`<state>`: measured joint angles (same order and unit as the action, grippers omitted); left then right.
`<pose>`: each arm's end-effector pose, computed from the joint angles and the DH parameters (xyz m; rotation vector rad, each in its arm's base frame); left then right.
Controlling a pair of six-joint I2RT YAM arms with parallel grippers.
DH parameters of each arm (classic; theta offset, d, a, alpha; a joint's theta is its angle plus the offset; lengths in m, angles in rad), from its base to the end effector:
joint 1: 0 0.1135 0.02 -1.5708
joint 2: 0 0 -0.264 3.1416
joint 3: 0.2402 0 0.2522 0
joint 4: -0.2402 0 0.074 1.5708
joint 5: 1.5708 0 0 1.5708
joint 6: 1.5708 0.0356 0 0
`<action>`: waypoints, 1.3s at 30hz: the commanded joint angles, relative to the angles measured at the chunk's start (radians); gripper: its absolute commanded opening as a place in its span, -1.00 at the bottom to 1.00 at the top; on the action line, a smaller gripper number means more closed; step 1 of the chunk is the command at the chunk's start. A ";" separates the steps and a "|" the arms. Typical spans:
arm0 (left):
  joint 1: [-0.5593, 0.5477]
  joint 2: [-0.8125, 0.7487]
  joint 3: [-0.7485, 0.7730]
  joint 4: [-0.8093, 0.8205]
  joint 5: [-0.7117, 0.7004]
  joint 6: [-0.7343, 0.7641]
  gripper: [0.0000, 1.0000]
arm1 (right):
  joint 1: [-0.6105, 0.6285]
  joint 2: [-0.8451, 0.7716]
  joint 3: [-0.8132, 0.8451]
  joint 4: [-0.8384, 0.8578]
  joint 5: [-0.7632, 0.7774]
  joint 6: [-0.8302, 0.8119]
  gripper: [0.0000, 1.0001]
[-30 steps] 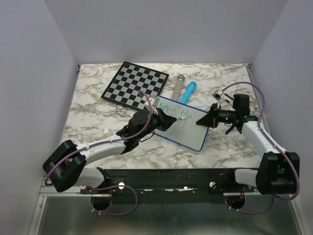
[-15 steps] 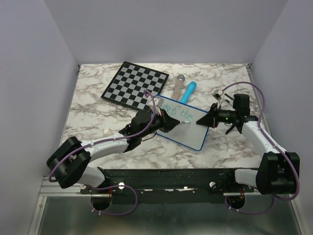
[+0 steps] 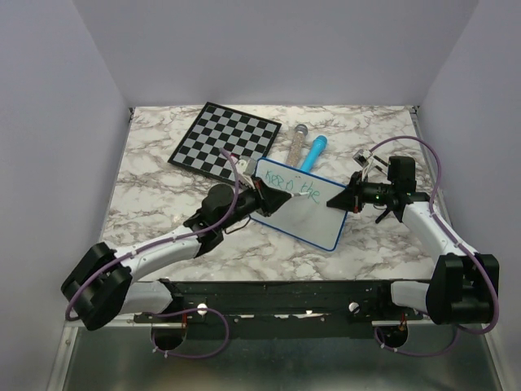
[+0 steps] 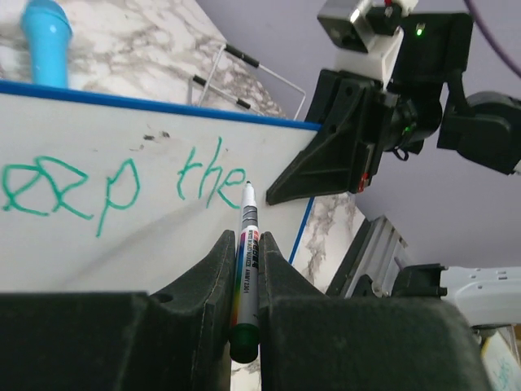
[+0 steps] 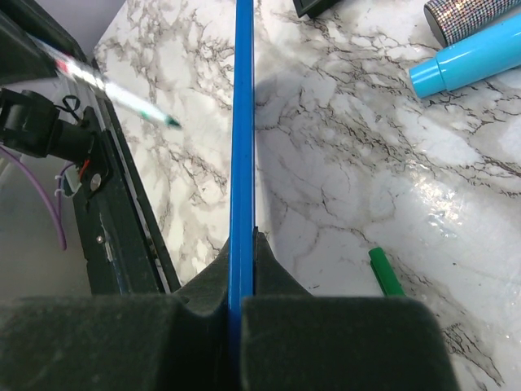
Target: Write a sentence on the whiteboard
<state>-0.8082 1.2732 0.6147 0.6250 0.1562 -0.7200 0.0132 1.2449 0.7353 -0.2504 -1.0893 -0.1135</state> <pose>0.1909 -0.2078 0.2598 0.2110 1.7552 -1.2791 0.2437 0.0348 0.2341 -0.6537 1.9880 1.1818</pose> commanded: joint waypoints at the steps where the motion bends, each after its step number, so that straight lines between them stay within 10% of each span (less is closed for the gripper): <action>1: 0.085 -0.139 -0.082 -0.054 -0.020 0.036 -1.00 | 0.005 -0.025 0.027 0.010 -0.012 -0.017 -0.99; 14: 0.265 -0.488 -0.277 -0.338 -0.084 0.122 -1.00 | 0.005 -0.018 0.033 -0.012 -0.015 -0.054 -0.99; 39: 0.265 -0.546 -0.414 -0.192 -0.118 0.067 -1.00 | 0.007 -0.024 0.035 -0.029 -0.024 -0.084 -0.99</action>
<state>-0.5488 0.7422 0.2153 0.3874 0.0589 -0.6437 0.0132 1.2377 0.7380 -0.2661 -1.0954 -0.1726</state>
